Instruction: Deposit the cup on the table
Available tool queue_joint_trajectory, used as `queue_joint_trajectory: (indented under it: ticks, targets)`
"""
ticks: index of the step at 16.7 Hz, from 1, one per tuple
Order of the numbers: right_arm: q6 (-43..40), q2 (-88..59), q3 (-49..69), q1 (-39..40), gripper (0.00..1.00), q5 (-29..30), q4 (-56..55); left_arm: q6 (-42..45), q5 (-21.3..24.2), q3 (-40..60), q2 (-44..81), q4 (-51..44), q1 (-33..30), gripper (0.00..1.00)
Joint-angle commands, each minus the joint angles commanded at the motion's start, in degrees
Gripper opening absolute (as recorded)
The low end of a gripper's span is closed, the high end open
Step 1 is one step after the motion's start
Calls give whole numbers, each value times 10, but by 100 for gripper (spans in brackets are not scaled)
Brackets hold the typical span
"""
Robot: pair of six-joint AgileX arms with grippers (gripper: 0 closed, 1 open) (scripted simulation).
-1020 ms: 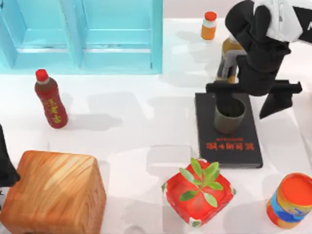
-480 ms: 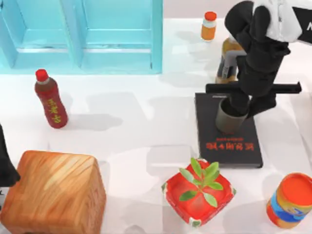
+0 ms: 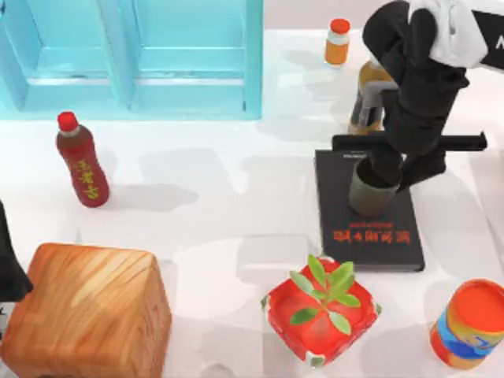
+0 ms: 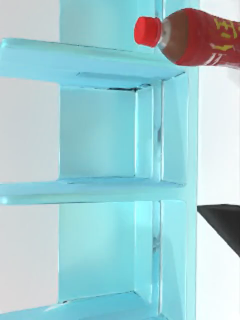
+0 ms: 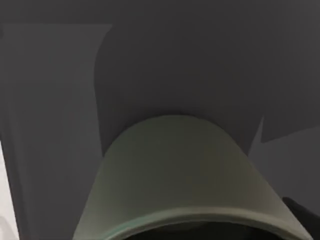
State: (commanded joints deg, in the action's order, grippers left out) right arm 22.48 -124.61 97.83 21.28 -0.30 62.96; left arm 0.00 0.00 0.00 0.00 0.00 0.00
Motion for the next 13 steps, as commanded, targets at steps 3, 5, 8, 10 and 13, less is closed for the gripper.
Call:
queue_joint_trajectory:
  ticks: [3, 5, 8, 10, 13]
  targets:
    - [1, 6, 35, -1, 0, 0, 40, 0, 0, 0, 0, 0, 0, 100]
    - [0, 12, 65, -1, 0, 0, 81, 0, 0, 0, 0, 0, 0, 100]
    - [-1, 16, 85, -1, 0, 0, 102, 0, 0, 0, 0, 0, 0, 100]
    - [-1, 16, 85, -1, 0, 0, 102, 0, 0, 0, 0, 0, 0, 100]
    - [9, 10, 93, 9, 0, 2, 107, 0, 0, 0, 0, 0, 0, 100]
